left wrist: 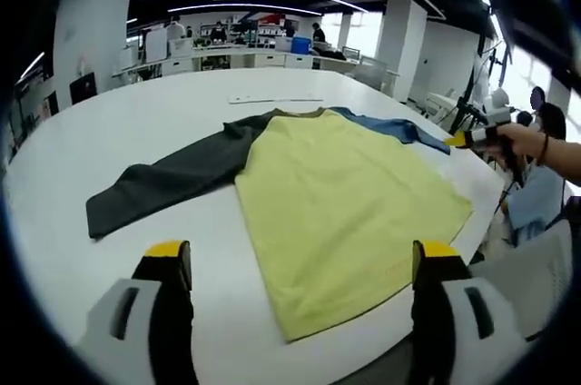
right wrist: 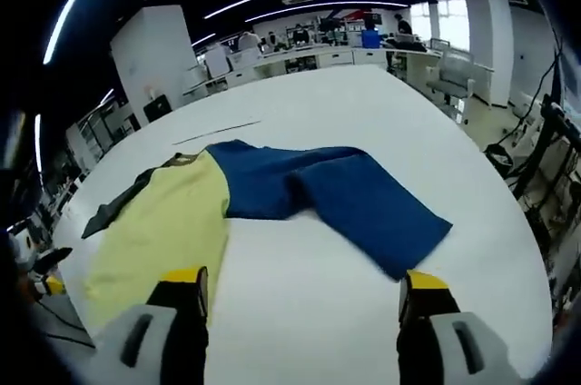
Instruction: Fold the garment on the visible template until the final outline fits inside the template.
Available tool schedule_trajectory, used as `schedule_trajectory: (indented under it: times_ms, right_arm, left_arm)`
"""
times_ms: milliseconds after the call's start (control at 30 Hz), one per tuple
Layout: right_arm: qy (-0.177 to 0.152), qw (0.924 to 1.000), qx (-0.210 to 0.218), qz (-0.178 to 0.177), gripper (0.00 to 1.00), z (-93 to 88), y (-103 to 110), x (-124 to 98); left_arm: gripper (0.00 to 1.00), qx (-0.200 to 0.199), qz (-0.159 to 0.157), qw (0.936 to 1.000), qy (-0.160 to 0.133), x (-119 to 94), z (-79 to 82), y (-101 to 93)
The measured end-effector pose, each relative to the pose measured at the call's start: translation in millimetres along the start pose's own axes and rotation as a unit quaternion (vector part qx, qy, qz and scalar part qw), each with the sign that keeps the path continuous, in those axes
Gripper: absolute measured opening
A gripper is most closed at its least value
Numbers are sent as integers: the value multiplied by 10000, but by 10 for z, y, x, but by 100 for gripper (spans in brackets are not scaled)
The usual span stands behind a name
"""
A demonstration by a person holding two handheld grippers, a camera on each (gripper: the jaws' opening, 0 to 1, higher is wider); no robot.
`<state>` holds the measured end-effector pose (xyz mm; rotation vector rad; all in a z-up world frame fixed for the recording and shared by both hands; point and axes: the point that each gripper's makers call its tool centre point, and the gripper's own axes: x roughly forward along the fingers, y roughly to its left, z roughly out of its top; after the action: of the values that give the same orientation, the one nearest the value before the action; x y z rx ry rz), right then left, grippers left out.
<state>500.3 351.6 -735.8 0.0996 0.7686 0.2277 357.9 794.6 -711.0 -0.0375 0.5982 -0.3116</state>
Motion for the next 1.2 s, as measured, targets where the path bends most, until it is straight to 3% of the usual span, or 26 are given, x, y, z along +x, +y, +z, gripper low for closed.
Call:
schedule_trajectory:
  times_ms: [100,267,400,700,1000,1200]
  right_arm:
    - [-57,9996,135,-224,84,46,-200,55]
    - [-204,9983,455,-297,78,108,-388,124]
    - [-172,9980,369,-493,72,92,-523,175]
    - [-105,9945,721,-751,54,-70,-534,150]
    - [-4,9911,645,-1169,28,-107,-580,99]
    - [86,9872,695,-1436,20,-119,-632,105]
  left_arm:
    - [99,-3,6,10000,-4,-2,4,0]
    - [99,-15,139,9999,-74,-14,17,45]
    - [98,-85,192,9997,-83,-22,11,79]
    - [95,-8,229,9997,-28,-29,-4,90]
    - [92,-23,125,9998,-118,-22,32,60]
    - [90,79,111,9999,-42,-21,11,60]
